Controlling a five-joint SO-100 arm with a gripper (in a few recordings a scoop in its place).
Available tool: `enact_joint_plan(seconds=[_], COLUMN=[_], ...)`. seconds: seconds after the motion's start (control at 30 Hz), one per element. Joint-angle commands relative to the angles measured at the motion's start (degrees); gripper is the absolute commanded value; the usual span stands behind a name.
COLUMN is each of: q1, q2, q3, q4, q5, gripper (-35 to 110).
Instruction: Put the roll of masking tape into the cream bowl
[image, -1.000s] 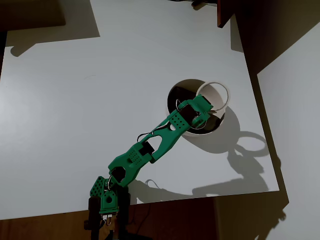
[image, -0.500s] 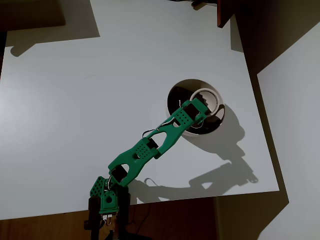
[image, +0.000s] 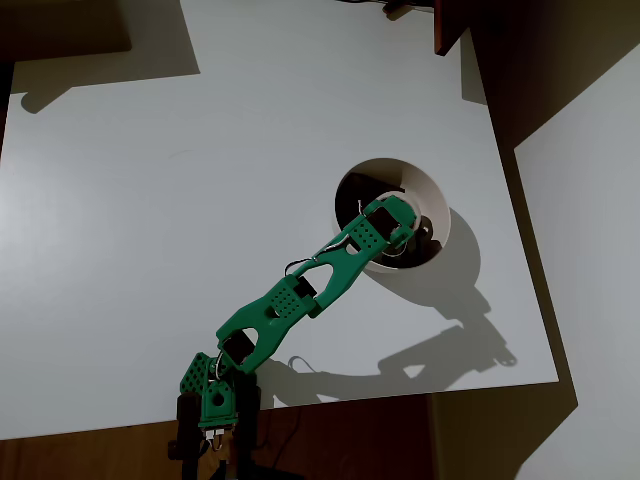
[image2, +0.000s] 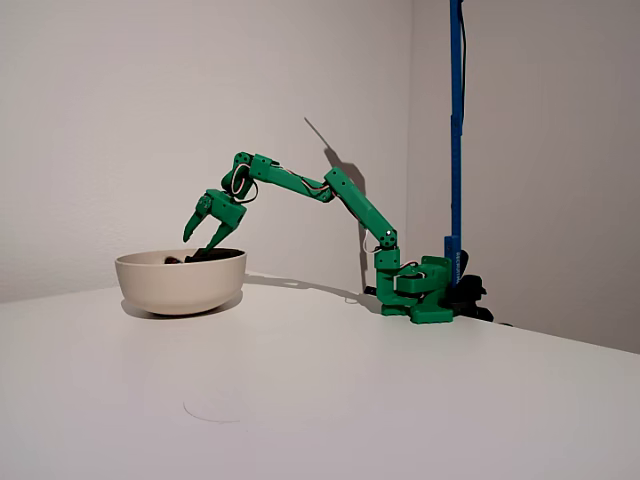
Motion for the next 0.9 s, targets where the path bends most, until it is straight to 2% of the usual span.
enact_joint_plan(seconds=[0.0, 0.13, 0.23, 0.63, 0.87], q1=[0.7, 0.8, 0.7, 0.0, -2.4], q2=[4.4, 4.6, 4.9, 6.1, 12.6], q3=[-3.9, -3.9, -3.9, -3.9, -4.0], q4=[-0.5, -0.9, -0.9, -2.0, -2.7], q5=[-0.2, 0.4, 0.7, 1.8, 3.9], gripper=[15, 8, -8, -8, -8])
